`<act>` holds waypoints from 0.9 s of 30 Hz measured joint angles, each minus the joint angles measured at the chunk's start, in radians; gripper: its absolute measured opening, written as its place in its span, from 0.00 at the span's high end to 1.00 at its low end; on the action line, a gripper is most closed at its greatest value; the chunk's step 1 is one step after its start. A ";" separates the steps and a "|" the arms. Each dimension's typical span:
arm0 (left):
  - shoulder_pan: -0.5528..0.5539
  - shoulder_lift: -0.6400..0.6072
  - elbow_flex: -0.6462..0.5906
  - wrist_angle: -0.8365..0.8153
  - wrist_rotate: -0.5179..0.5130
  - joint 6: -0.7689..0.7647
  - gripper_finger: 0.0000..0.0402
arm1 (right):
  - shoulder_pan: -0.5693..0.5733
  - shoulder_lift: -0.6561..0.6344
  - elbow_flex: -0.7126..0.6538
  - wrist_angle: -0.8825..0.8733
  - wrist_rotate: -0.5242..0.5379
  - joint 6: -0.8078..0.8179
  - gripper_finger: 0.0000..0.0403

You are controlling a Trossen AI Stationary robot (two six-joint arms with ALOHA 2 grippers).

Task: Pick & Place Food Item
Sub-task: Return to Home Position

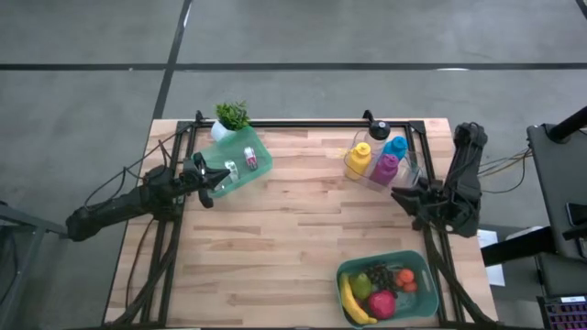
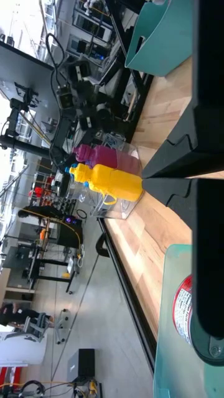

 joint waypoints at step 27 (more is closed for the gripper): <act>0.000 0.000 0.000 0.000 0.000 0.000 1.00 | 0.118 0.619 0.491 0.179 0.000 -0.186 0.69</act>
